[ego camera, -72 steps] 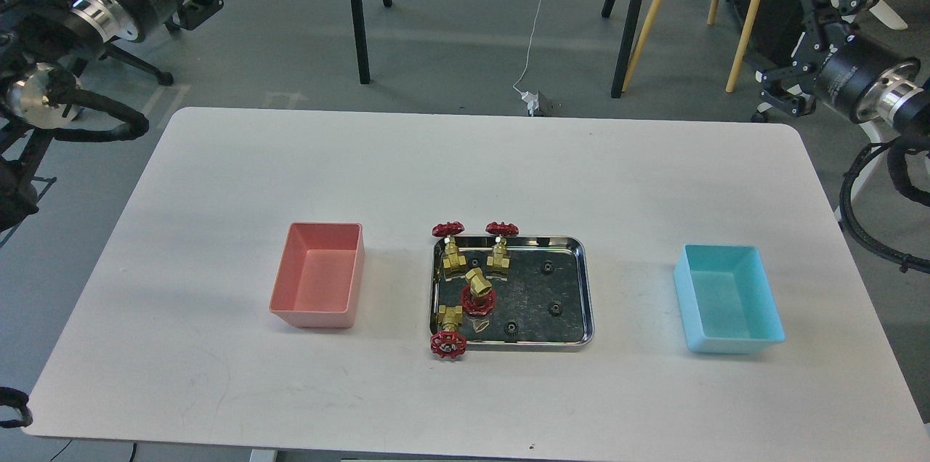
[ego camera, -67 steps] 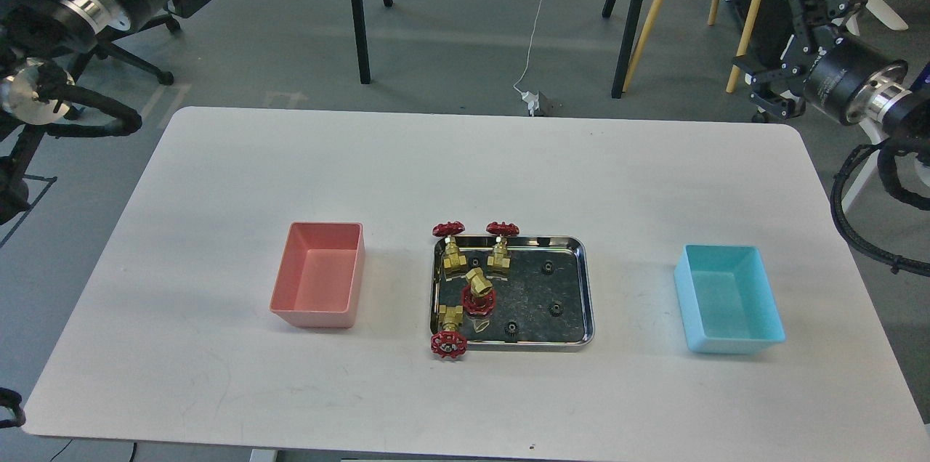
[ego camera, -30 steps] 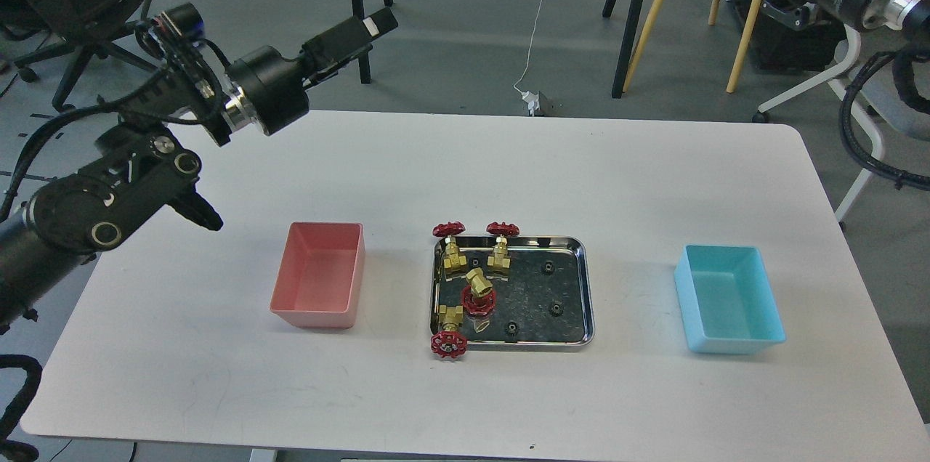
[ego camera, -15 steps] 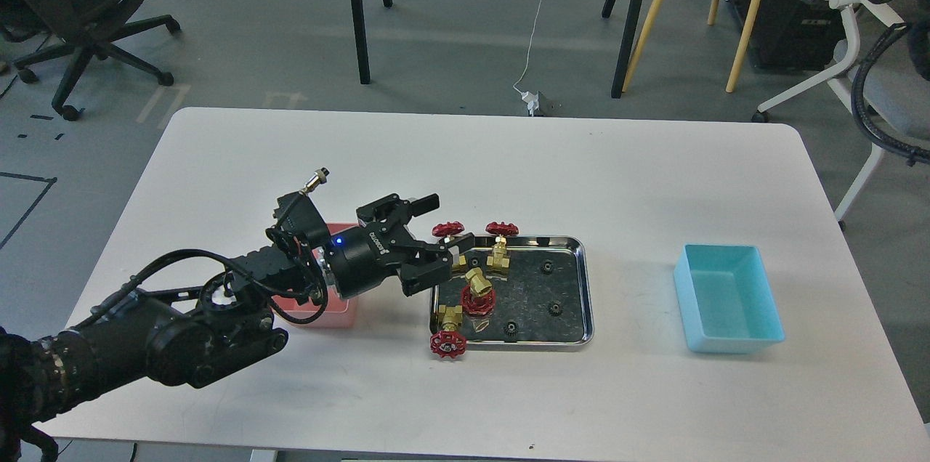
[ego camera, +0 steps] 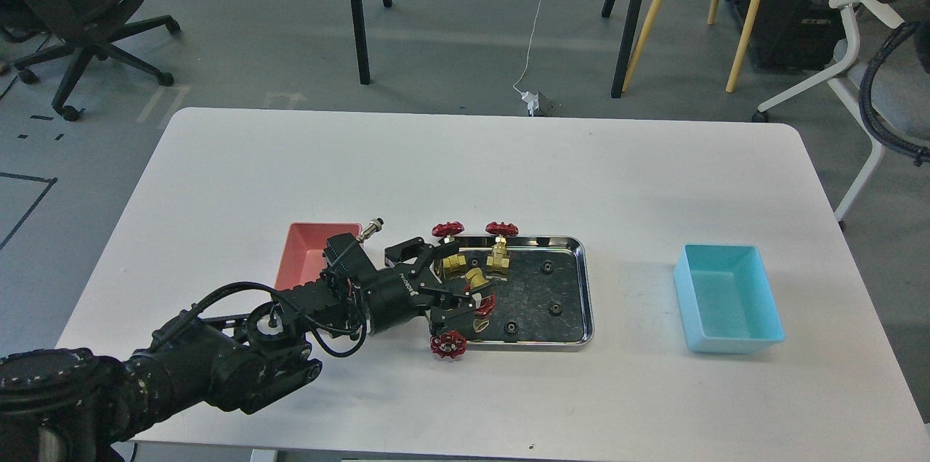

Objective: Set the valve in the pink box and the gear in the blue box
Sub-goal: 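Grasp a brass valve with red handwheel using the left gripper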

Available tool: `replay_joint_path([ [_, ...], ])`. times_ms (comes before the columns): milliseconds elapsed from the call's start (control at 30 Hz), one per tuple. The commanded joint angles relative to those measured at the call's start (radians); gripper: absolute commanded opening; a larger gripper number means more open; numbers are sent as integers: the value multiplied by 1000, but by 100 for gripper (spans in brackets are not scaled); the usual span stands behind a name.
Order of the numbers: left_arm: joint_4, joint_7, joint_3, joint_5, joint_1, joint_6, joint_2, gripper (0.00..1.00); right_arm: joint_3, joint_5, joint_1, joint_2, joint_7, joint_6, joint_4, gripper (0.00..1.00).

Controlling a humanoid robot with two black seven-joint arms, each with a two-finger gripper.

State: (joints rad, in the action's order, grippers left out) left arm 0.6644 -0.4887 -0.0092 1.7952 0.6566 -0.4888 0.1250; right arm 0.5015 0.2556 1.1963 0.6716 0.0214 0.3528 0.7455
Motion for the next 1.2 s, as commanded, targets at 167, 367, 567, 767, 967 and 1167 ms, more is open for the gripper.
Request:
replay_joint_path([
  [167, -132, 0, 0, 82, 1, 0, -56, 94, 0, 2, -6, -10, 0, 0, -12, 99],
  [367, -173, 0, 1, 85, 1, 0, -88, 94, 0, 2, -6, -12, 0, 0, -14, 99],
  [567, -178, 0, 3, 85, 0, 0, -125, 94, -1, 8, -7, -12, 0, 0, -15, 99],
  [767, -178, 0, 6, 84, 1, 0, -125, 90, -1, 10, -10, -12, 0, 0, -15, 99],
  [967, -192, 0, 6, 84, 6, 0, -125, 77, -1, 10, -12, -12, 2, 0, -15, 99],
  [1167, -213, 0, 6, 84, 8, 0, -125, 65, -1, 10, -12, -12, 2, 0, -15, 99],
])
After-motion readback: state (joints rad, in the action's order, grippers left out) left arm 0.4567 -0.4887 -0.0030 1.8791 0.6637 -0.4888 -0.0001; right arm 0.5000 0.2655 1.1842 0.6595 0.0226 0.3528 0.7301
